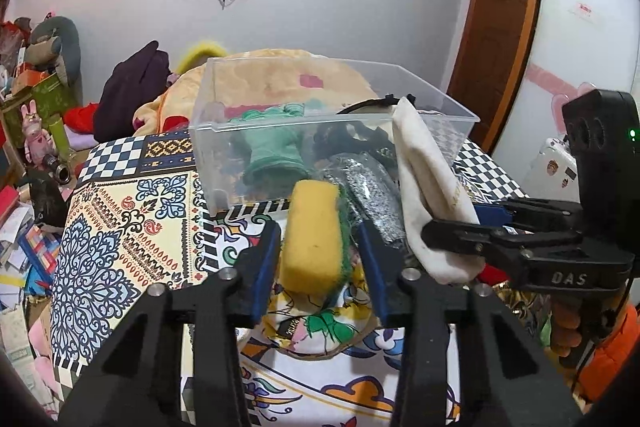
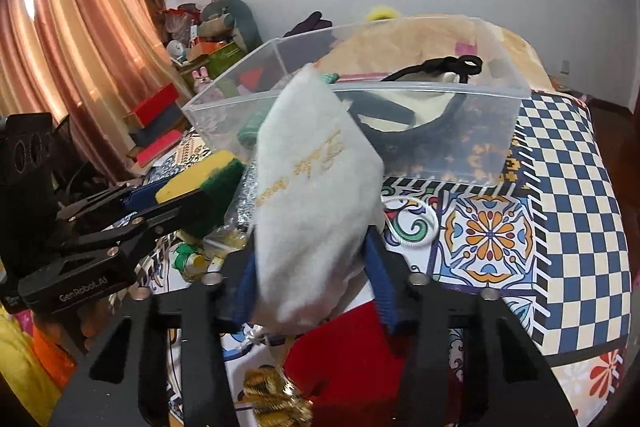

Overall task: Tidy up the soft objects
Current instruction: 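Grasp the yellow sponge with the left tool while the right tool grasps the white cloth bag, then carry the sponge over the box with the left tool while the right tool carries the white bag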

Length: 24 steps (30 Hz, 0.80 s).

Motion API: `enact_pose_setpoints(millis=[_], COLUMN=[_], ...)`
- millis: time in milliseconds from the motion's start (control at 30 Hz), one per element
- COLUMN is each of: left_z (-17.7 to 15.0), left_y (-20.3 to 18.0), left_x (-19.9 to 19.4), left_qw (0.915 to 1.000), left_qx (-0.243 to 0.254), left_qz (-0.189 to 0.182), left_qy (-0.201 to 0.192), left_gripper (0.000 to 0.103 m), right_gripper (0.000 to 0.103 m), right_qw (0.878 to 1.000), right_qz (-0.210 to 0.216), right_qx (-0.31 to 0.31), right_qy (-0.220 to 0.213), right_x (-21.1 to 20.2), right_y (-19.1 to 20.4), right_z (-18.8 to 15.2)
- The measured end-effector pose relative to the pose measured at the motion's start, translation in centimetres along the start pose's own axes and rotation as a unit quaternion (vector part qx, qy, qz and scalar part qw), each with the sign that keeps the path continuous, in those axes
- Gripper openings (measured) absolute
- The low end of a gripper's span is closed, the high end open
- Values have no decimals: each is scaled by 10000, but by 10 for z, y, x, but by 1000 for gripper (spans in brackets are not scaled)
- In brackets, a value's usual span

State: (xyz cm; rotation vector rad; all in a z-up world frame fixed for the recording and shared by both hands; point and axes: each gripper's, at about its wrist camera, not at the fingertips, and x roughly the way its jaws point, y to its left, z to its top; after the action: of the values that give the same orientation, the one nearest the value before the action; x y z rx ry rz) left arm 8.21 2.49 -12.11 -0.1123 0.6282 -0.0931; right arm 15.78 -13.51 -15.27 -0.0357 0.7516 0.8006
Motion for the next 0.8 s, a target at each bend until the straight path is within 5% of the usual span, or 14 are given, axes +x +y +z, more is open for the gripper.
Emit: enact_pose_setpoints(millis=[167,800], left_z=[-1,51], left_y=[-3,-2], left_x=[-4,-48], left_qw=[10000,9969], left_qx=[61,156], left_qz=[-21,91], left_qy=[-51,-762], left_gripper=[30,30], right_gripper=[25,24], right_qw=[9998,9913], right_qz=[-64,-378], right_qx=[-41,-313], right_qy=[-191,-1219], right_x=[-8,-71], right_y=[0,9], right_z=[3,44])
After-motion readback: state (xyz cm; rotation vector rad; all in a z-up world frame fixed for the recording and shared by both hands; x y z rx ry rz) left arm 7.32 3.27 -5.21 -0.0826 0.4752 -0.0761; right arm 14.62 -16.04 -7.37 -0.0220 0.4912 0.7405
